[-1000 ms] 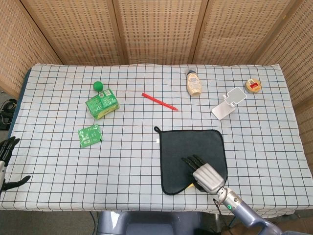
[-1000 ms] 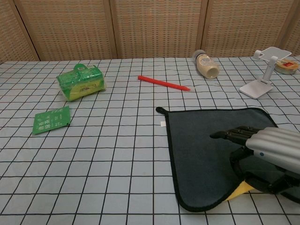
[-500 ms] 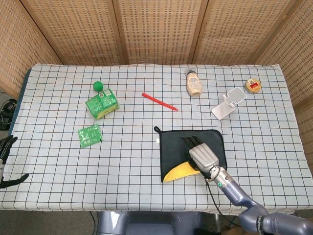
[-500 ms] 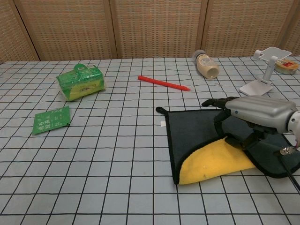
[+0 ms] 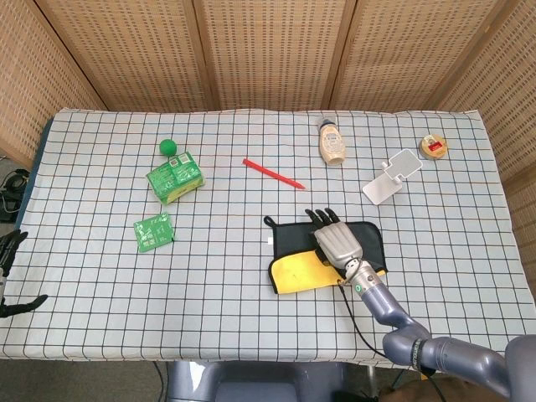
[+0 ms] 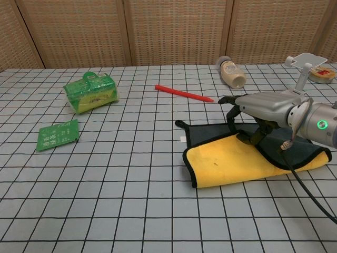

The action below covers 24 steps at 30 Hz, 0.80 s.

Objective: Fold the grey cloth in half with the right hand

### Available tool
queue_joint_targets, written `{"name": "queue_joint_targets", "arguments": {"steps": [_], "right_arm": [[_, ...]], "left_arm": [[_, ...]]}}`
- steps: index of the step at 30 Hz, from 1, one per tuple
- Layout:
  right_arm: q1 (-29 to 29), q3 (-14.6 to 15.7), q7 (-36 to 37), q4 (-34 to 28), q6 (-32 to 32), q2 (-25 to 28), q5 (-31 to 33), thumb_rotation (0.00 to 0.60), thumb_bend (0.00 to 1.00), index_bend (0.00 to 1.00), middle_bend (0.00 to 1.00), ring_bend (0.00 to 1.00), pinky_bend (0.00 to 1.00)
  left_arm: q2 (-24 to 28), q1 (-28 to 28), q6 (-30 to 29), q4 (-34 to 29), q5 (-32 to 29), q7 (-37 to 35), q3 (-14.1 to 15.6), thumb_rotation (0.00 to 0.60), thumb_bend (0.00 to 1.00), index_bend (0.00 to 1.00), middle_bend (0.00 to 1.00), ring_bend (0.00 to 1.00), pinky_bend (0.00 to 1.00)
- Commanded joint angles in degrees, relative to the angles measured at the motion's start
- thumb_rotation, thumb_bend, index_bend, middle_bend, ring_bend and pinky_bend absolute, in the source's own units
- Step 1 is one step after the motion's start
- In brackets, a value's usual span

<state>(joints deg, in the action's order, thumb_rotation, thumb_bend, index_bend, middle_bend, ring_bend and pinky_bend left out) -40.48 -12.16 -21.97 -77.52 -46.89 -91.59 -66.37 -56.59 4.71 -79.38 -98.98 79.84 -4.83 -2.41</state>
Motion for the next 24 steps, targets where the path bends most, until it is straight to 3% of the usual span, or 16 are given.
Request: {"name": "queue_joint_targets", "arguments": {"steps": [1,24], "right_arm": [[-1.1,-0.4,-0.6,1.6,0.3,-1.1,1.2,0.600,0.69,0.64,0.00,0.00,0.00],[-5.2,-2.0,-0.2,10.0,1.0,-4.7,7.2,0.600,0.69,0.65,0.00,0.00,0.00]], "left_arm": [[-0.1,0.3,0.5,0.2,-0.3,-0.1,-0.1,0.600,0.00,0.00,0.00,0.00,0.00],[-0.1,1.0,2.1,1.1,-2.2,-0.7,-0.6,0.600,0.00,0.00,0.00,0.00,0.00]]}}
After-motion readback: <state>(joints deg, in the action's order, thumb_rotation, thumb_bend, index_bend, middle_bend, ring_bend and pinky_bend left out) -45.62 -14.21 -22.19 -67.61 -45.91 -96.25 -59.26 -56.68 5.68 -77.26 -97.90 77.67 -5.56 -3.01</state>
